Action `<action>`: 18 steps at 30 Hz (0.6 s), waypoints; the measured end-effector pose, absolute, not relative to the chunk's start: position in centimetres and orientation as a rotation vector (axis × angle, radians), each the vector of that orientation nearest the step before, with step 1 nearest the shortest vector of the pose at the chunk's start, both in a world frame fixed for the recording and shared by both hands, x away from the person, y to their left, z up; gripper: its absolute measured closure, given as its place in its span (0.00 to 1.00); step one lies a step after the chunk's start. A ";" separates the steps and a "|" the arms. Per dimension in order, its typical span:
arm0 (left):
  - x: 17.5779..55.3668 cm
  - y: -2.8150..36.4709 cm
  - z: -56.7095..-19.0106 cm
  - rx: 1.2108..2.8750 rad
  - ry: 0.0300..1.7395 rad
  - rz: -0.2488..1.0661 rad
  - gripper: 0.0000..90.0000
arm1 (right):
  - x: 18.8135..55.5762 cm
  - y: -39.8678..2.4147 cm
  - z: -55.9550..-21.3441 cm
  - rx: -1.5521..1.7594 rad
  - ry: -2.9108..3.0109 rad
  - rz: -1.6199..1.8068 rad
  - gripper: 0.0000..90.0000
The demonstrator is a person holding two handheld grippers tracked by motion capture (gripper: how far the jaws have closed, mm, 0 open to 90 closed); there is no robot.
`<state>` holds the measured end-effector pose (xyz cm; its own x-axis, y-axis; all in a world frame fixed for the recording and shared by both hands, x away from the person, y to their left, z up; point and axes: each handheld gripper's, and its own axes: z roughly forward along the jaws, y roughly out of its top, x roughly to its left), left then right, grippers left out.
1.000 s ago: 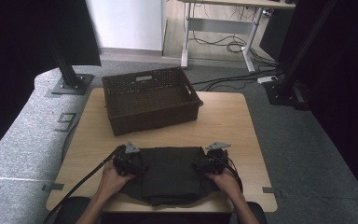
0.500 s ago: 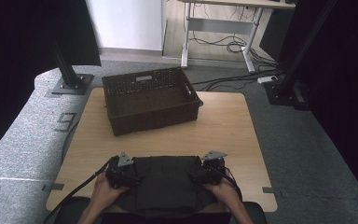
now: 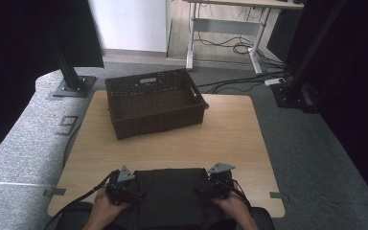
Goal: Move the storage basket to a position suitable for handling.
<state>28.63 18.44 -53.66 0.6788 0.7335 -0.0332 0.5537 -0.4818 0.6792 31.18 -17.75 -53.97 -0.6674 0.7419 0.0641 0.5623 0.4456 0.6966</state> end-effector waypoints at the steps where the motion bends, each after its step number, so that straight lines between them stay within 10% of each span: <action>1: 28.5 18.4 -53.7 2.210 0.980 0.340 0.06 | 31.0 -17.9 -54.0 1.127 2.451 1.036 0.00; 18: 30.1 20.0 -52.1 2.139 1.004 0.302 0.05 | 31.0 -18.9 -52.4 1.087 2.447 1.104 0.01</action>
<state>30.14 19.98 -52.05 0.6660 0.7401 -0.0933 0.5653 -0.4192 0.7104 31.05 -18.93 -52.44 -0.6925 0.7173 0.0765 0.5320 0.4362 0.7257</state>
